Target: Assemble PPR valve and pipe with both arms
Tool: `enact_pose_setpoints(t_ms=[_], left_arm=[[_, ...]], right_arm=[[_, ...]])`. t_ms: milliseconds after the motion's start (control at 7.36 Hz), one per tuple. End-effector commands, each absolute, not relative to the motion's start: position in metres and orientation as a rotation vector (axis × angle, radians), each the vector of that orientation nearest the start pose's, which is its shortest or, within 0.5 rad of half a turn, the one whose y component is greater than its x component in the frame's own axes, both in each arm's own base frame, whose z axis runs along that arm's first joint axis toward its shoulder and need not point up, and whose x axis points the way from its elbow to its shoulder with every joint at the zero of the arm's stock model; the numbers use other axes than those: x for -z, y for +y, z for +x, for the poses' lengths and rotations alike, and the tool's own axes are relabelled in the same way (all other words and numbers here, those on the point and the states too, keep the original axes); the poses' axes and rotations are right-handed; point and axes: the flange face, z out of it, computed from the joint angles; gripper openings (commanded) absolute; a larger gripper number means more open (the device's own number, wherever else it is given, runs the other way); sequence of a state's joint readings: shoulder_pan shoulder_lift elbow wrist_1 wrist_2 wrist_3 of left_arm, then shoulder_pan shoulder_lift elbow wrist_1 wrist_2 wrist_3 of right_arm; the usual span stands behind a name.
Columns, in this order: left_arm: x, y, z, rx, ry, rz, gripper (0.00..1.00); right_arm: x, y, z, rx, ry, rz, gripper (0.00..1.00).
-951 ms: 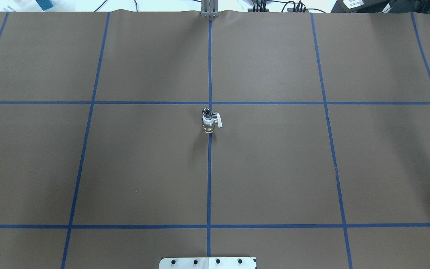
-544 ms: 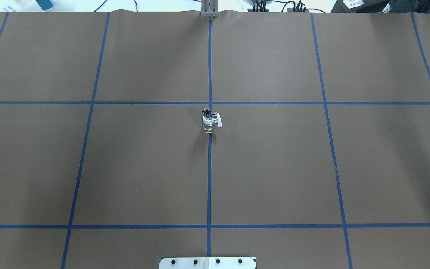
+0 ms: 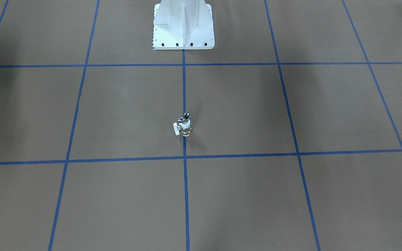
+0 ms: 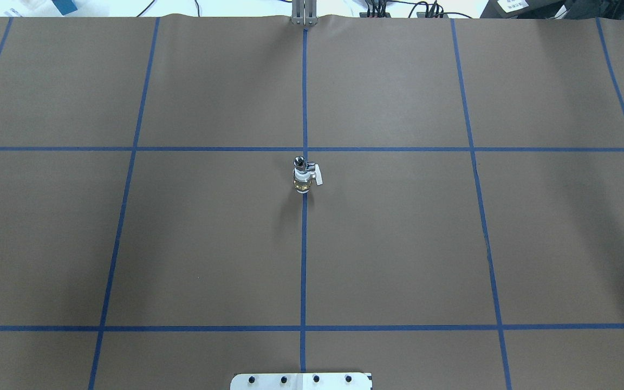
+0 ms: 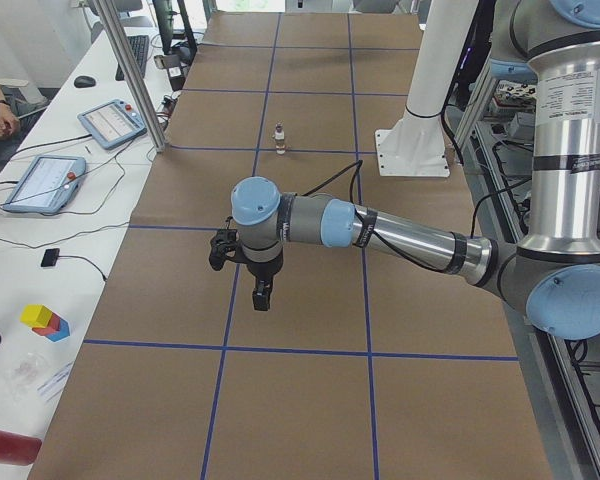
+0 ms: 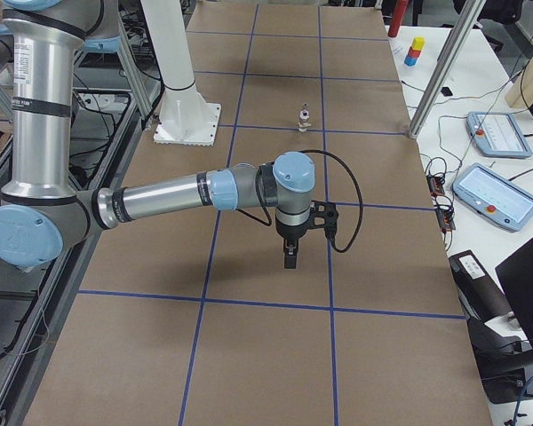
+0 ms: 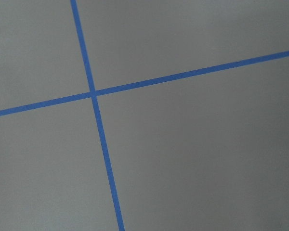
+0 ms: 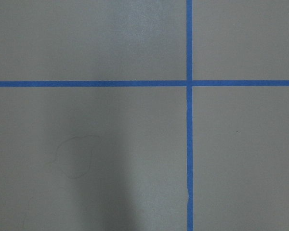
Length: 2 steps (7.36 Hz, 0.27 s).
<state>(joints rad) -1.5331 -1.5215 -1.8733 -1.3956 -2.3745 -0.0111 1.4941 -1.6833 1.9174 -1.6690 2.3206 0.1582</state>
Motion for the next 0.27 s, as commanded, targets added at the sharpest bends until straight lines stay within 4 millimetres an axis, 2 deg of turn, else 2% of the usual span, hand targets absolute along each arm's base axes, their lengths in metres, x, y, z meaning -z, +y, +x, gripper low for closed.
enact_pose_setpoints(t_ms=[0, 136], left_arm=[[-0.5527, -0.4646, -0.0565, -0.025, 0.804, 0.059, 1.00], [-0.5511, -0.4645, -0.0573, -0.026, 0.804, 0.064, 1.00]], right_arm=[[-0.5515, -0.4464, 0.0306, -0.026, -0.759, 0.042, 0.99], [-0.5513, -0.4464, 0.0313, -0.025, -0.759, 0.044, 0.99]])
